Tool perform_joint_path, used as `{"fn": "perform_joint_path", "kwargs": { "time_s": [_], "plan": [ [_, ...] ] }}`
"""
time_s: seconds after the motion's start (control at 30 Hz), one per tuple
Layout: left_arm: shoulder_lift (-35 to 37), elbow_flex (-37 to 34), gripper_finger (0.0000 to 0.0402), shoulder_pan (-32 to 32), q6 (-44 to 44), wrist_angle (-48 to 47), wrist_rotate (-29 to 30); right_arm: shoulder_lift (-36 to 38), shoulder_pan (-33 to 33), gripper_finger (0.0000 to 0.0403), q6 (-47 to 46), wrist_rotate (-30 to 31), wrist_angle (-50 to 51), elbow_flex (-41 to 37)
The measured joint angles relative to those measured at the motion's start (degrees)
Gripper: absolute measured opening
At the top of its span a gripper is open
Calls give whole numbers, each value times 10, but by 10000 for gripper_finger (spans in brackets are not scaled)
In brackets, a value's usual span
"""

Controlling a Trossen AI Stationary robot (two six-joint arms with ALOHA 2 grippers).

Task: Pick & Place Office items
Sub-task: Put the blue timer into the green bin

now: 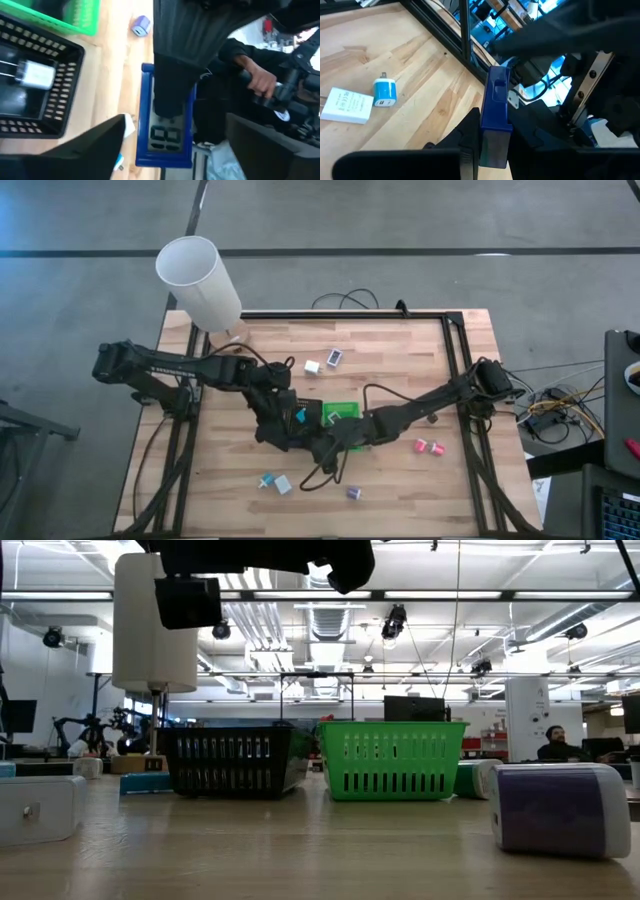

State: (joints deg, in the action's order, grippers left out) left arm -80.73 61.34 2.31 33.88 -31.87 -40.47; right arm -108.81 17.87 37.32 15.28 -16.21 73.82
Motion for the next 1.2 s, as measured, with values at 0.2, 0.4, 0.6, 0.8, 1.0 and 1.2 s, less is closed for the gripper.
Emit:
{"fn": "perform_joint_path", "kwargs": {
  "time_s": [0.2,0.4,0.6,0.8,1.0,1.2],
  "plan": [
    [1,0,388,-2,-11,1,-8,0,0,53,1,0,0,0],
    [20,0,388,-21,-80,-80,-96,0,0,53,-1,2,14,1],
    [104,0,389,-24,-147,-191,52,0,1,53,-4,76,70,0],
    [224,-8,389,13,-143,-163,321,8,1,53,-39,140,133,0],
    [309,-75,390,106,-155,-12,661,26,1,53,-127,224,225,-1],
    [324,-161,390,177,-290,155,802,71,1,53,-260,272,362,-1]
  ]
}}
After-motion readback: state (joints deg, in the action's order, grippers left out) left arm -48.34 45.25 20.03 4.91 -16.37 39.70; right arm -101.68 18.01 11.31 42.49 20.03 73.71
